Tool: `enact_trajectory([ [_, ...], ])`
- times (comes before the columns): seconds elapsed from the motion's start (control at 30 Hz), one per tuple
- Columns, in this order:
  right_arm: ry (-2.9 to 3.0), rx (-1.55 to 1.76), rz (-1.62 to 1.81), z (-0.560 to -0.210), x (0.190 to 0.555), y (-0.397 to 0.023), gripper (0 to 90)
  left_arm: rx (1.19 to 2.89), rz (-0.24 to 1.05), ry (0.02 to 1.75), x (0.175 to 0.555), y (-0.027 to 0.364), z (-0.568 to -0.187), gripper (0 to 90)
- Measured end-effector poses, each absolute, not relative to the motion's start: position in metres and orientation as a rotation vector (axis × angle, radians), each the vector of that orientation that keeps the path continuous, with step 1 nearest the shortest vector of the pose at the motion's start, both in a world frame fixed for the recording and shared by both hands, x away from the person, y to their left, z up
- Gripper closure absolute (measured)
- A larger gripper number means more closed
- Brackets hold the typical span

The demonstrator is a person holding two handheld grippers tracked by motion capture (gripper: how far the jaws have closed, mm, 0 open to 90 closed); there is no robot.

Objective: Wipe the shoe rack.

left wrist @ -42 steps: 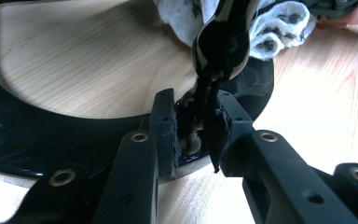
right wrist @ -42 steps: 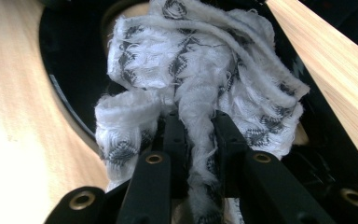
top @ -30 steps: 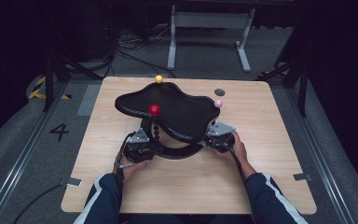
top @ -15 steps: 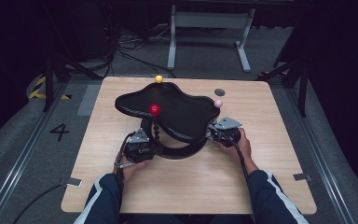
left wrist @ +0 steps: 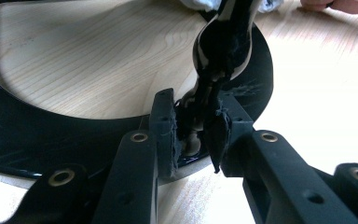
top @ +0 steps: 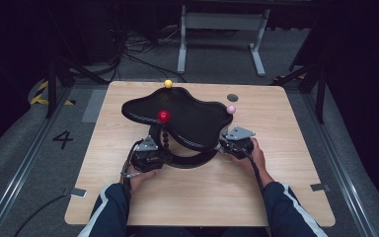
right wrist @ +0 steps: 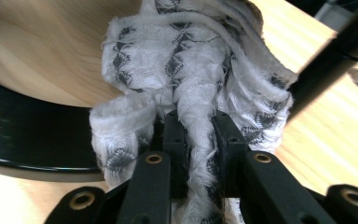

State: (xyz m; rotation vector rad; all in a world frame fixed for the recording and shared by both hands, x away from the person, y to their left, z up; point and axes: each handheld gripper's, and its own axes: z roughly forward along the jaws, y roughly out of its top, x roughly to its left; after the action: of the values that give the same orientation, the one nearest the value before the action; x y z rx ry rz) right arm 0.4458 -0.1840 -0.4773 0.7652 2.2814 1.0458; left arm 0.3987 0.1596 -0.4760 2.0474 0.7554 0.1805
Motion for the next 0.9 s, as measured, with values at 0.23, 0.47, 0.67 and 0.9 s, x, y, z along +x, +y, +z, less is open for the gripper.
enact_trajectory([
  [0.23,2.3,0.686,1.071,-0.478,0.434,-0.172,78.3,2.05,0.191,0.762,0.398,0.158,-0.476,72.2],
  [0.47,2.325,0.625,1.099,-0.479,0.419,-0.153,78.4,2.044,0.199,0.77,0.398,0.157,-0.477,72.2],
  [0.67,2.344,0.586,1.131,-0.48,0.404,-0.135,78.5,2.038,0.194,0.776,0.398,0.156,-0.477,71.9],
  [0.9,2.375,0.511,1.166,-0.48,0.386,-0.112,78.6,2.029,0.189,0.782,0.398,0.155,-0.478,71.9],
])
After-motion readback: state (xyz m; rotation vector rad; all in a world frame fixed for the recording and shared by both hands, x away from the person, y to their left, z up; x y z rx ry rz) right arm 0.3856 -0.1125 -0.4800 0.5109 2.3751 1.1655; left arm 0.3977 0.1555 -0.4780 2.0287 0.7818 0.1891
